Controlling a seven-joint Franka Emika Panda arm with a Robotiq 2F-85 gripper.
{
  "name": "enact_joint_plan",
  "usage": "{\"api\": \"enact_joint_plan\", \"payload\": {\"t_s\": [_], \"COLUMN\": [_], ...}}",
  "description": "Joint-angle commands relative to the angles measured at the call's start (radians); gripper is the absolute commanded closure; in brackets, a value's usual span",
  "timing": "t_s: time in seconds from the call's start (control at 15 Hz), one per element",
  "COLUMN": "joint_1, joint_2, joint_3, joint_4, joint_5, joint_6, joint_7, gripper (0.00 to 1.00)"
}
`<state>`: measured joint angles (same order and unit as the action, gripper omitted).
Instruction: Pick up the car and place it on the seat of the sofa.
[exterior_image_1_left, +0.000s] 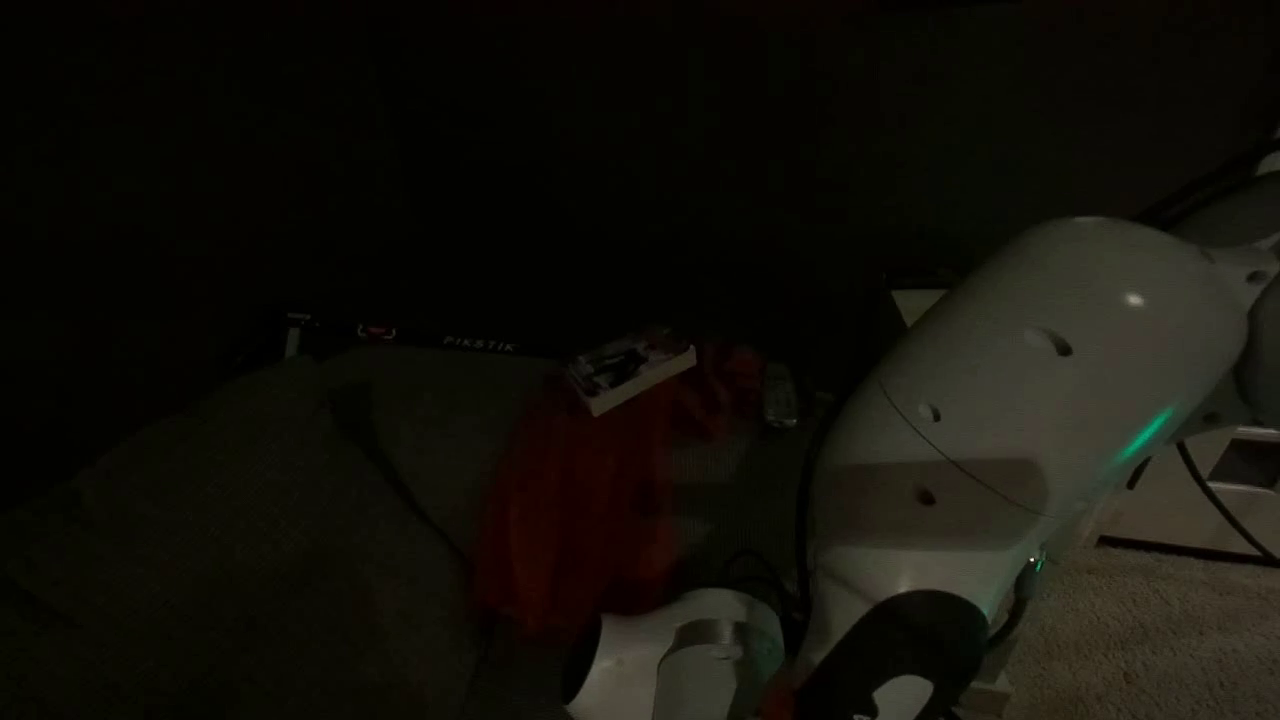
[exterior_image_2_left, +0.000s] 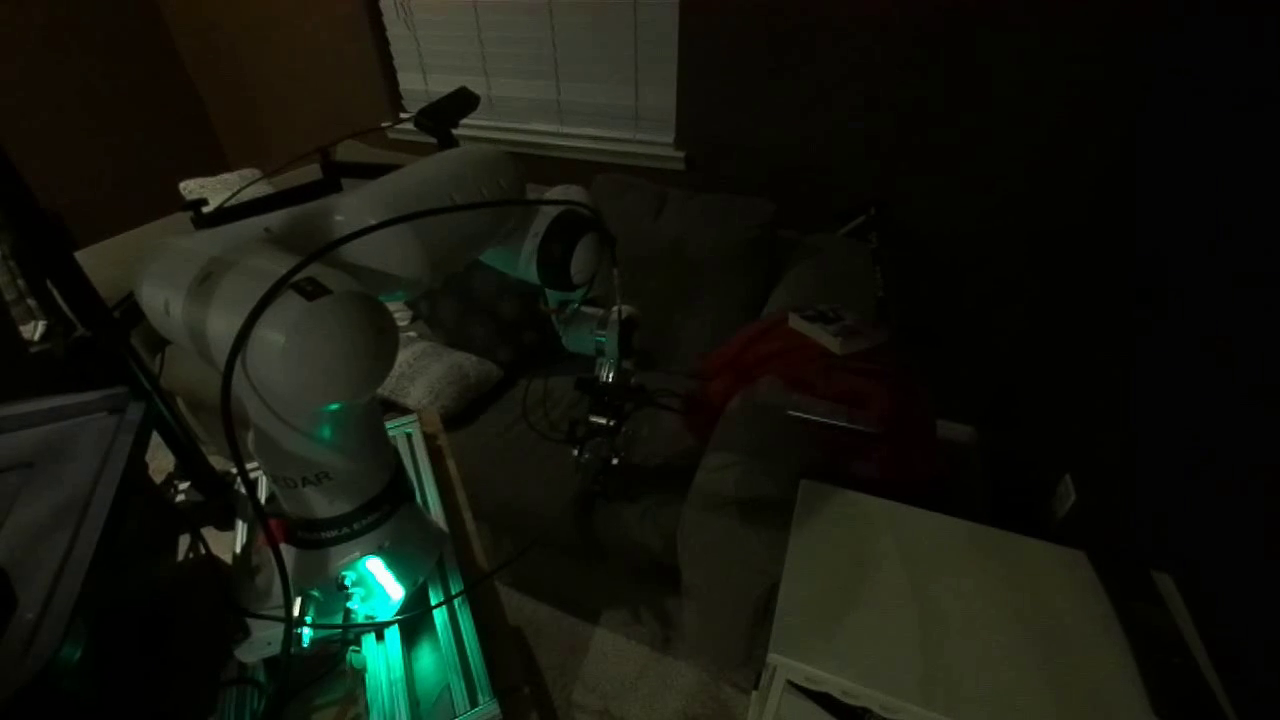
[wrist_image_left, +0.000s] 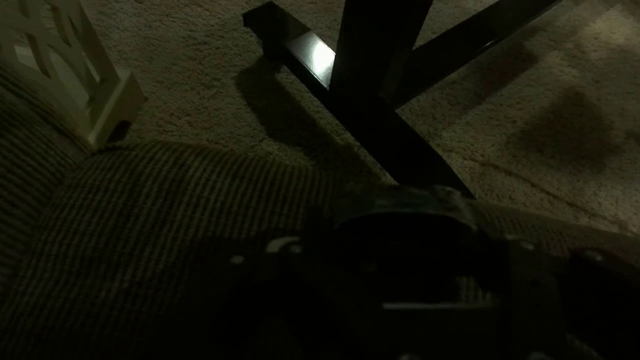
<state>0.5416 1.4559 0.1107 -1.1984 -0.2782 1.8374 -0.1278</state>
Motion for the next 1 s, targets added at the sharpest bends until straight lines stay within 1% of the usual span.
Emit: {"api": "enact_joint_plan", "payload": {"t_s": [0.0,0.07,0.27,0.6,0.8,0.87,0.93], "joint_1": [0.044,0.042,0.054,0.052,0.018,0.044,0.040], "joint_2": [0.114,0.030,0.038,0.039,0.039,0.039,0.039], "joint_3": [0.004,0.005,0.014,0.021,0.031,0.019,0.018], "joint_4": [0.205,0.081,0.077,0.080,0.080,0.080,0.080], "joint_5": [-0.034,-0.029,-0.015,-0.005,0.033,0.004,0.005], "joint_6": [-0.074,-0.021,0.001,0.018,0.000,0.005,0.005], "joint_7": [-0.005,0.006,-0.003,-0.005,0.011,0.004,0.004], "gripper": [0.58,0.58,0.58,0.58,0.58,0.58,0.33]}}
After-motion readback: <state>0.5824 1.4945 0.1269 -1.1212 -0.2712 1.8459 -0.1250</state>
